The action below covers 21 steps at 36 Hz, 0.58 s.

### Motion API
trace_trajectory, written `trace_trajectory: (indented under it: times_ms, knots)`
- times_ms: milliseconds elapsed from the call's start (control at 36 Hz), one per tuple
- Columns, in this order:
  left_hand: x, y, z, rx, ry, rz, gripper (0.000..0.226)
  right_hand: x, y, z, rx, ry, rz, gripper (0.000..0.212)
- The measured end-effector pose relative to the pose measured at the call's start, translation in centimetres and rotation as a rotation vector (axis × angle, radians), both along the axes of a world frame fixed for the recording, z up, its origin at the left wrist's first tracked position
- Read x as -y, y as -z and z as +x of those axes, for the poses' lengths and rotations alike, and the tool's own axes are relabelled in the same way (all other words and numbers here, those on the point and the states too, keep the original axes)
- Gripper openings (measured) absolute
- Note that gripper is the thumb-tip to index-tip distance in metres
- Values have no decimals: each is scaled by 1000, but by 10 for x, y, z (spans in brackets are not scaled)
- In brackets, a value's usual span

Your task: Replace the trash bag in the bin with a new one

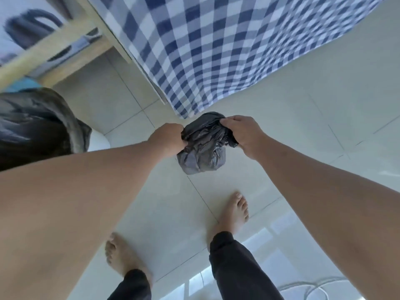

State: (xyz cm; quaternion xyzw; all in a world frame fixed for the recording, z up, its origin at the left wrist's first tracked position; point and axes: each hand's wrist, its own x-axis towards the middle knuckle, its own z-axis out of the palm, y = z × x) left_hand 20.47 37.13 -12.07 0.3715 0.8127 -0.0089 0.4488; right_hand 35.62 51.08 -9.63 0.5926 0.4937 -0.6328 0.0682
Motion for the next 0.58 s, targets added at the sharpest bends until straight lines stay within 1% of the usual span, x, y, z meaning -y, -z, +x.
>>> trace_trajectory:
  times_ms: [83, 167, 222, 278, 306, 333, 417, 500, 528, 556, 583]
  knots:
    - [14, -36, -22, 19, -63, 37, 21, 11, -35, -33, -53, 43, -35, 13]
    - [31, -85, -40, 75, -159, 84, 27, 25, -76, -56, -146, 114, -112, 29]
    - [44, -116, -47, 108, -218, 114, 30, 34, -105, -62, -204, 48, -172, 39]
    - [56, -151, -57, 114, -261, 154, 34, 42, -141, -69, -245, -80, -186, 40]
    - [61, -158, -57, 126, -275, 174, 34, 44, -151, -68, -250, -124, -170, 42]
    - [65, -184, -63, 121, -266, 192, 35, 47, -177, -72, -242, -135, -116, 48]
    - [68, -246, -68, 98, -249, 231, 27, 52, -236, -74, -187, -73, 5, 55]
    - [63, -310, -68, 49, -228, 323, 14, 55, -300, -66, -147, 16, 105, 54]
    - [59, -336, -65, 53, -226, 361, 15, 56, -328, -58, -137, 51, 137, 54]
    - [58, -351, -63, 73, -250, 379, 19, 57, -341, -54, -131, 79, 168, 51]
    - [53, -373, -59, 98, -254, 416, 24, 56, -364, -45, -122, 111, 208, 45]
